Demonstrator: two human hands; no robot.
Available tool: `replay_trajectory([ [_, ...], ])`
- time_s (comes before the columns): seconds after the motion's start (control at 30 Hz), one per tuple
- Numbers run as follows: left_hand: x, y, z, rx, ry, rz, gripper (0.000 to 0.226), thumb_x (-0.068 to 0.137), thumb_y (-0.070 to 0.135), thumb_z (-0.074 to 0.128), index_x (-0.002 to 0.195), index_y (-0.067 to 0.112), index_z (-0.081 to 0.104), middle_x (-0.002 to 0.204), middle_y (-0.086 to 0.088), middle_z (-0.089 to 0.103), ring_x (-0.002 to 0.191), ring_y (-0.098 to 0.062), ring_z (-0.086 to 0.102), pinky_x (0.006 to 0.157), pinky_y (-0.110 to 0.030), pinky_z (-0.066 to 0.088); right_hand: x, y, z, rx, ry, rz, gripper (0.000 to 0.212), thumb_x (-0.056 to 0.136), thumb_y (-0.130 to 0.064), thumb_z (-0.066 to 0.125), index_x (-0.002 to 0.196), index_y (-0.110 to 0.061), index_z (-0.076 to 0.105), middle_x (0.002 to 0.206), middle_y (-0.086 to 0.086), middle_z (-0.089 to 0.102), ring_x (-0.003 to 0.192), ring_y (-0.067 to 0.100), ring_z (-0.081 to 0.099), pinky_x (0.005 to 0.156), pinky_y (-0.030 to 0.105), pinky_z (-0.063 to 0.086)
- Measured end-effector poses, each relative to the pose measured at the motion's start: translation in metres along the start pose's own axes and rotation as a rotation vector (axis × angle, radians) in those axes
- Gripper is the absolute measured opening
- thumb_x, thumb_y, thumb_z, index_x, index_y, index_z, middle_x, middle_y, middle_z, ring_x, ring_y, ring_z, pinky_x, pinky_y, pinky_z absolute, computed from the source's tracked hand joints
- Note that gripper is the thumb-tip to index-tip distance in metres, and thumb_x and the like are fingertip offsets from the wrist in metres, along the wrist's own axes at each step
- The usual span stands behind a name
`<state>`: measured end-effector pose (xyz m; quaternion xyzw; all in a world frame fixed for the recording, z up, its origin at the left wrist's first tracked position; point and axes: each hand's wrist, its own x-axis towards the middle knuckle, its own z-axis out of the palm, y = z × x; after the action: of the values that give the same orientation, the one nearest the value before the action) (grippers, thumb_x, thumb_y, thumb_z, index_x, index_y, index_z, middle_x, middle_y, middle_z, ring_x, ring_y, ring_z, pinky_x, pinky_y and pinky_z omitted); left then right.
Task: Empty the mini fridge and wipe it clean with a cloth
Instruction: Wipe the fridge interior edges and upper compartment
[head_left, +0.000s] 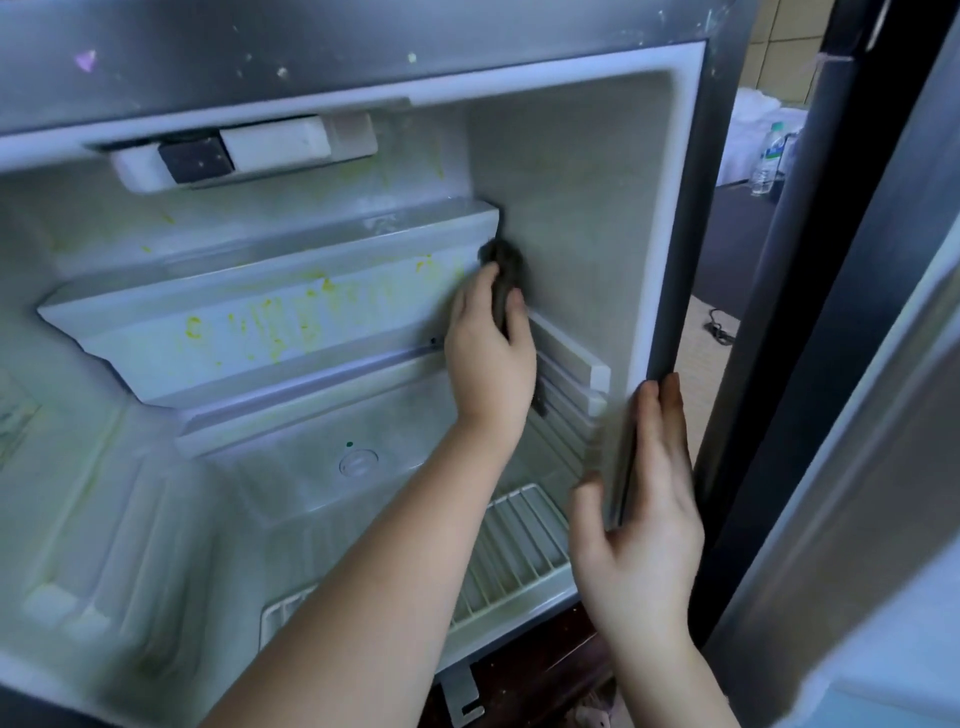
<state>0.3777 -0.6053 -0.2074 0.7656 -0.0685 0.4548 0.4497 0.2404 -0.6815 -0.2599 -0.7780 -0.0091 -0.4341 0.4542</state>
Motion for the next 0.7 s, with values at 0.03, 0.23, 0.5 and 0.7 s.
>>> replay_trajectory([
  [0.03,-0.008,-0.003,-0.003,-0.012,-0.043,0.011,0.035,0.090,0.011,0.057,0.122,-0.002,0.061,0.121,-0.017,0.065,0.112,-0.030,0.059,0.097,-0.019,0.036,0.000,-0.001,0.000,0.004,0.008,0.001,0.066,0.083,-0.016,0.044,0.147,-0.004,0.034,0.156,0.008,0.025,0.145,0.010,0.022,0.110,0.008,0.020],
  [0.23,-0.010,0.019,-0.020,-0.162,-0.066,-0.067,0.026,0.085,0.010,0.059,0.108,0.003,0.068,0.108,-0.007,0.070,0.103,-0.018,0.062,0.092,-0.014,0.041,0.000,-0.002,0.000,0.012,0.014,0.008,0.064,0.084,-0.016,0.045,0.146,-0.002,0.035,0.156,0.011,0.027,0.145,0.011,0.022,0.110,0.008,0.019],
  [0.5,-0.042,0.045,-0.050,-0.310,-0.273,0.128,0.018,0.073,-0.010,0.070,0.086,0.002,0.070,0.091,0.005,0.059,0.090,-0.003,0.057,0.085,-0.012,0.042,0.001,-0.006,0.001,0.046,0.026,0.058,0.065,0.083,-0.003,0.054,0.146,-0.003,0.036,0.155,0.010,0.030,0.144,0.009,0.023,0.107,0.005,0.020],
  [0.7,-0.007,0.027,-0.037,-0.244,-0.264,-0.072,0.016,0.076,-0.001,0.071,0.086,0.011,0.069,0.089,0.002,0.070,0.085,-0.010,0.064,0.080,-0.019,0.048,0.000,-0.007,0.004,0.064,0.084,0.069,0.062,0.083,-0.004,0.052,0.144,-0.006,0.041,0.153,0.007,0.034,0.143,0.006,0.026,0.110,0.010,0.023],
])
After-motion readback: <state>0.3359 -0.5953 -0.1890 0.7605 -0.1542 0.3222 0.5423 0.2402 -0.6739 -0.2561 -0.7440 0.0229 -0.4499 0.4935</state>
